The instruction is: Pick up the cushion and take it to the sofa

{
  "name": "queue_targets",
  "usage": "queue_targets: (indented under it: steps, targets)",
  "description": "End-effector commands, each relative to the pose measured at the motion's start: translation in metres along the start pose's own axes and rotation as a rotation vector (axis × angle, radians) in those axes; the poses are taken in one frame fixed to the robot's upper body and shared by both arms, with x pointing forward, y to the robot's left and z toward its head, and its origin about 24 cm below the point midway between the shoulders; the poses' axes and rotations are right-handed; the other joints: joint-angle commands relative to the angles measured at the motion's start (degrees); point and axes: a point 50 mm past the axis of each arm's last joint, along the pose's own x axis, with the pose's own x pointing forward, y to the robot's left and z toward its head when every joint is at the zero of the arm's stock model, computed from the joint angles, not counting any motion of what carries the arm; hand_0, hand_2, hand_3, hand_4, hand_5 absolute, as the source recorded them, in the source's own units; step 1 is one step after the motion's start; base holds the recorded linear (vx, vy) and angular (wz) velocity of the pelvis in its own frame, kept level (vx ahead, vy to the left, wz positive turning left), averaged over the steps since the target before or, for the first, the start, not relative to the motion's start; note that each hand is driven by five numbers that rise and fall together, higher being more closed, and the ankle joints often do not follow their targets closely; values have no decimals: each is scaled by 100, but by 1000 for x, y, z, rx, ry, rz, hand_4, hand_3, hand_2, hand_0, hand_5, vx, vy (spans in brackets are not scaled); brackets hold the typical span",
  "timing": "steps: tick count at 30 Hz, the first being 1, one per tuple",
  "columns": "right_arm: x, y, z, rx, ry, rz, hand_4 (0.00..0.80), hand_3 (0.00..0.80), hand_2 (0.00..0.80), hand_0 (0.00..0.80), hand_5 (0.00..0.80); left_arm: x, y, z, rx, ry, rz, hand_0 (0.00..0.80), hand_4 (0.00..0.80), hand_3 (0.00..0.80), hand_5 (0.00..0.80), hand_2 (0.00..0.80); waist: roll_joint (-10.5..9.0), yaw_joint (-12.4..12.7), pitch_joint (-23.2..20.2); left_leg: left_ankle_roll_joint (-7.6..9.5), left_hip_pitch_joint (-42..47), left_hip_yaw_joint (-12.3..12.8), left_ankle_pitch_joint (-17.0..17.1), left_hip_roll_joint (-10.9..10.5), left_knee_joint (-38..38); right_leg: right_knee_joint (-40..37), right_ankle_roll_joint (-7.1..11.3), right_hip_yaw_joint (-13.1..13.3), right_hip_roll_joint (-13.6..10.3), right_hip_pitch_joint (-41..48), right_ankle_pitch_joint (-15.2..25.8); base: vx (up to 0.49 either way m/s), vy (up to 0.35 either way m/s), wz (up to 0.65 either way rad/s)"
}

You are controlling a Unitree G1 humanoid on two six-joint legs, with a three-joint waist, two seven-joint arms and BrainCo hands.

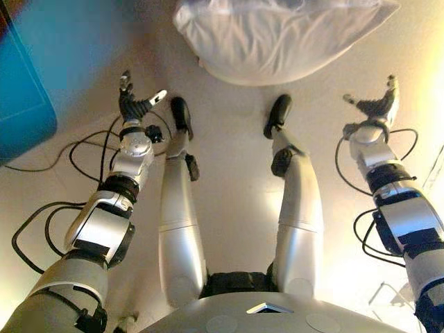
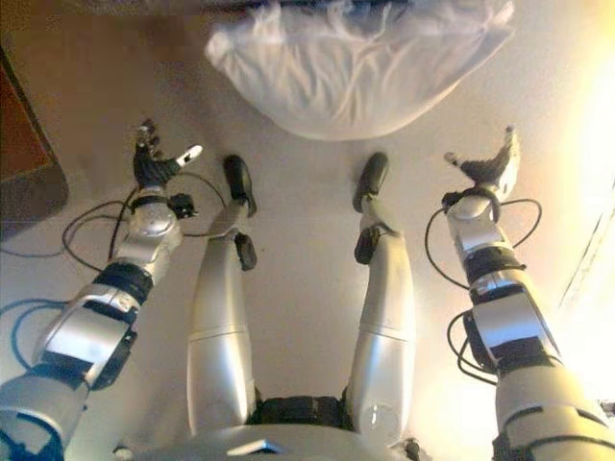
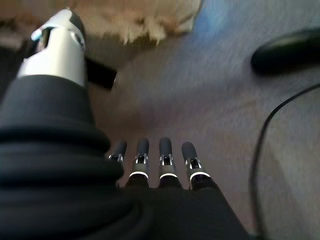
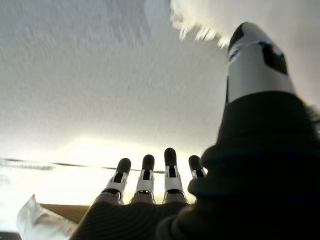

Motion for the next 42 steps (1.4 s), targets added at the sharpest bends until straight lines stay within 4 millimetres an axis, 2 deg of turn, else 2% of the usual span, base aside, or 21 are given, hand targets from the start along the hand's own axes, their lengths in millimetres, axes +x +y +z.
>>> queue_targets:
  steps: [1, 9, 10, 12, 13, 14, 15, 18, 22, 28, 34, 42]
  targets:
    - [18, -37, 3, 18, -4, -138, 0, 0, 0, 0, 0, 2, 9, 11, 11, -90, -57, 0, 0, 0, 0, 0, 187, 21, -40, 275, -358, 69, -618, -53, 403, 223, 395, 293, -36, -1, -342, -20, -16, -12]
    - [38, -66, 47, 93, -103, -208, 0, 0, 0, 0, 0, 20, 13, 59, 2, -263, -198, 0, 0, 0, 0, 0, 198, -5, -40, 256, -931, 17, -689, -19, 620, 482, 425, 301, 4, -587, -354, -32, -39, -7]
    - [42, -71, 58, 113, -128, -219, 0, 0, 0, 0, 0, 24, 14, 73, 9, -305, -203, 0, 0, 0, 0, 0, 194, -17, -40, 310, -1147, 44, -508, -6, 572, 429, 360, 272, 3, -793, -190, -98, -36, -10]
    - [45, -77, 71, 137, -157, -228, 0, 0, 0, 0, 0, 29, 15, 90, 12, -347, -213, 0, 0, 0, 0, 0, 192, -31, -40, 309, -1301, 27, -525, 8, 631, 493, 362, 282, 9, -945, -200, -12, -34, -9]
    - [44, -76, 68, 132, -154, -224, 0, 0, 0, 0, 0, 29, 14, 87, 13, -341, -218, 0, 0, 0, 0, 0, 193, -32, -40, 256, -1185, -8, -702, 8, 699, 576, 425, 314, 15, -840, -360, 0, -38, -9]
    - [47, -81, 84, 170, -189, -228, 0, 0, 0, 0, 0, 34, 15, 106, 12, -386, -218, 0, 0, 0, 0, 0, 179, -54, -40, 311, -1438, 12, -547, 31, 701, 582, 364, 290, 18, -1085, -222, 0, -28, -6]
    - [47, -81, 86, 178, -194, -226, 0, 0, 0, 0, 0, 35, 15, 108, 10, -391, -219, 0, 0, 0, 0, 0, 178, -57, -40, 312, -1457, 10, -543, 32, 705, 589, 363, 291, 20, -1104, -220, -74, -37, -4]
    - [47, -82, 108, 237, -265, -188, 0, 0, 0, 0, 0, 41, 15, 137, 8, -458, -232, 0, 0, 0, 0, 0, 139, -87, -40, 296, -1586, -11, -570, 49, 777, 633, 366, 278, 29, -1207, -251, 14, -50, -4]
    - [45, -82, 131, 270, -350, -122, 0, 0, 0, 0, 0, 44, 17, 159, 36, -510, -256, 0, 0, 0, 0, 0, 81, -117, -40, 284, -1705, -39, -562, 63, 853, 690, 365, 261, 19, -1302, -248, 7, -49, -5]
    - [38, -81, 164, 350, -488, 53, 0, 0, 0, 0, 0, 47, 13, 191, 47, -564, -347, 0, 0, 0, 0, 0, 20, -158, -40, 277, -1897, -65, -586, 80, 1010, 792, 375, 268, -4, -1475, -255, 0, -4, -1]
    - [22, -64, 197, 430, -625, 373, 0, 0, 0, 0, 0, 47, 3, 216, 22, -572, -431, 0, 0, 0, 0, 0, -53, -202, -40, 253, -1918, -58, -572, 73, 921, 706, 407, 269, -42, -1519, -235, 3, -5, -1]
    - [4, -41, 210, 524, -662, 740, 0, 0, 0, 0, 0, 49, -3, 217, -29, -504, -525, 0, 0, 0, 0, 0, -111, -202, -40, 225, -1919, -71, -529, 25, 811, 580, 450, 264, -51, -1506, -200, 0, 0, 0]
